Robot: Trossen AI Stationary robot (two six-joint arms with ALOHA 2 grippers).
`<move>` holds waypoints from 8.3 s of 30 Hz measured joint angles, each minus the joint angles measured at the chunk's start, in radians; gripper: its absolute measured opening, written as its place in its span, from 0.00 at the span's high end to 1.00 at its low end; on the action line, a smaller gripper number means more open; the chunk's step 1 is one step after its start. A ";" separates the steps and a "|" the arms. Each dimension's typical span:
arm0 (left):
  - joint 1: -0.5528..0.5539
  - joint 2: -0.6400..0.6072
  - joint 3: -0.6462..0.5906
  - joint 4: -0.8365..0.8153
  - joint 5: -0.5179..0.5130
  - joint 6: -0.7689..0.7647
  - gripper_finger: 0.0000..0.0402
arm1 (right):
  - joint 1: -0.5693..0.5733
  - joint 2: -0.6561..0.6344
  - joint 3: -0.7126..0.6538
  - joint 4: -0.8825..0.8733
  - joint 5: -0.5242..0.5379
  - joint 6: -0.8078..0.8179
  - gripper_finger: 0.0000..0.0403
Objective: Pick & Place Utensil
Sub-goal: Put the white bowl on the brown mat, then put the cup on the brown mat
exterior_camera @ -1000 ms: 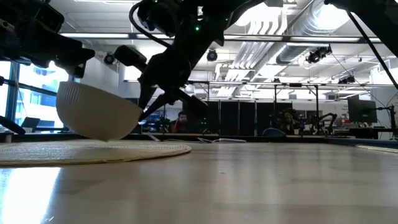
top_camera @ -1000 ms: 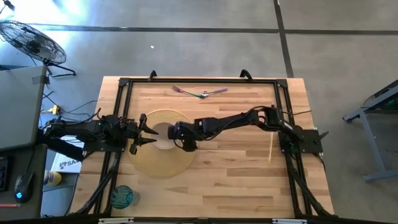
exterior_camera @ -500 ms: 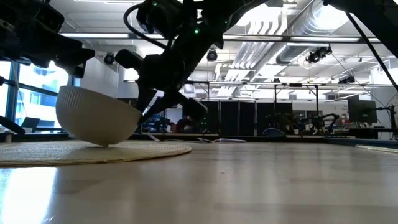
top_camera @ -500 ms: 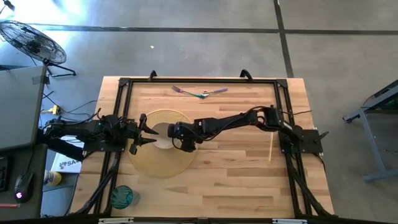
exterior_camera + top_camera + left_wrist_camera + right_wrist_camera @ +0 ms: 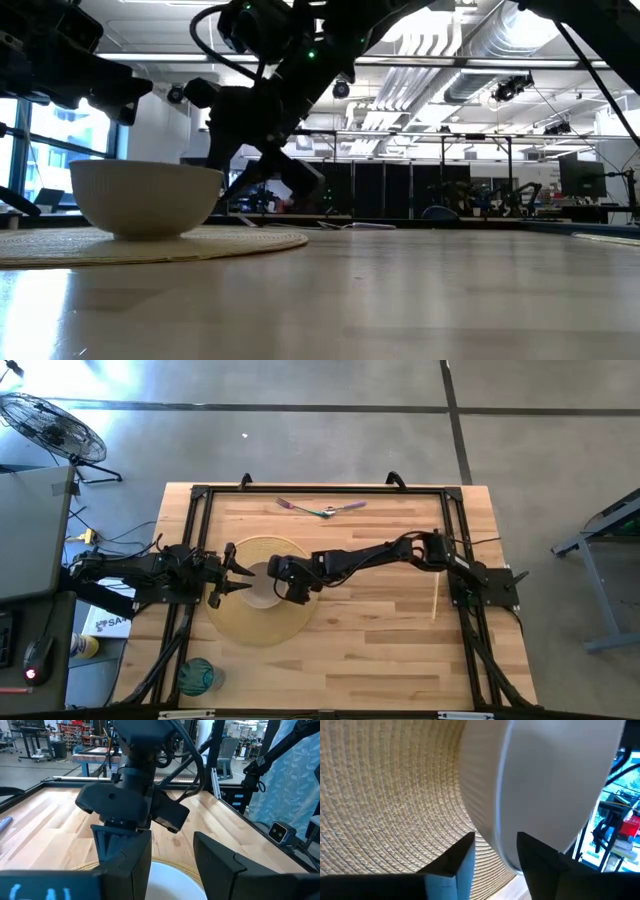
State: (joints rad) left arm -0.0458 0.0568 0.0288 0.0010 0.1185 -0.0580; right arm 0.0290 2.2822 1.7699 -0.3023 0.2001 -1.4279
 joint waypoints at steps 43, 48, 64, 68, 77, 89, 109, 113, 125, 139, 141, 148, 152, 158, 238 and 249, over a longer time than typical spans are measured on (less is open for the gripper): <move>0.000 0.000 0.000 -0.001 -0.002 0.000 0.64 | -0.012 -0.225 0.000 -0.560 0.264 1.802 0.68; 0.000 0.000 0.000 -0.001 -0.002 0.000 0.64 | -0.001 -0.225 0.000 -0.605 0.165 1.919 0.68; 0.000 0.000 0.000 -0.001 -0.001 0.000 0.64 | 0.120 -0.225 0.000 -0.752 -0.010 1.930 0.68; 0.000 0.000 0.000 -0.001 -0.001 0.000 0.64 | 0.186 -0.228 0.000 -0.868 0.012 2.017 0.68; 0.000 0.000 0.000 -0.001 0.000 0.000 0.64 | 0.316 -0.248 -0.050 -1.098 0.135 2.348 0.68; 0.000 0.000 0.000 -0.001 0.001 0.000 0.64 | 0.356 -0.579 -0.500 -0.997 0.055 2.724 0.68; 0.000 0.000 0.000 -0.001 0.001 0.000 0.64 | 0.099 -1.074 -1.111 -0.759 0.033 2.949 0.68; 0.000 0.000 0.000 -0.001 0.001 0.000 0.64 | 0.025 -1.075 -1.157 -0.712 0.039 2.888 0.68; 0.000 0.000 -0.001 0.018 0.002 0.000 0.64 | -0.018 -1.075 -1.186 -0.624 0.032 2.753 0.68; -0.001 0.000 -0.001 0.089 0.026 -0.231 0.64 | -0.018 -1.074 -1.185 -0.590 0.033 2.754 0.68; -0.001 0.000 -0.001 0.112 0.009 -0.292 0.64 | -0.018 -1.074 -1.185 -0.587 0.033 2.754 0.68; -0.015 0.010 -0.001 0.265 0.288 -0.421 0.64 | -0.018 -1.074 -1.185 -0.556 0.044 2.754 0.68; -0.098 0.051 -0.001 0.323 0.299 -0.371 0.64 | -0.018 -1.074 -1.185 -0.535 0.052 2.754 0.68; -0.252 0.162 0.005 0.429 0.231 -0.314 0.64 | -0.018 -1.074 -1.185 -0.505 0.059 2.754 0.68; -1.100 1.399 1.171 -0.858 -0.178 -1.361 0.64 | -0.018 -1.073 -1.184 -0.251 0.239 2.624 0.68; -1.100 1.408 1.170 -0.908 -0.201 -1.352 0.79 | -0.018 -1.073 -1.184 -0.249 0.273 2.624 0.68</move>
State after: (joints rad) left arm -1.1461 1.4651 1.1992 -0.9069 -0.0822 -1.4096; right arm 0.0113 1.2087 0.5854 -0.5510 0.4728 1.1957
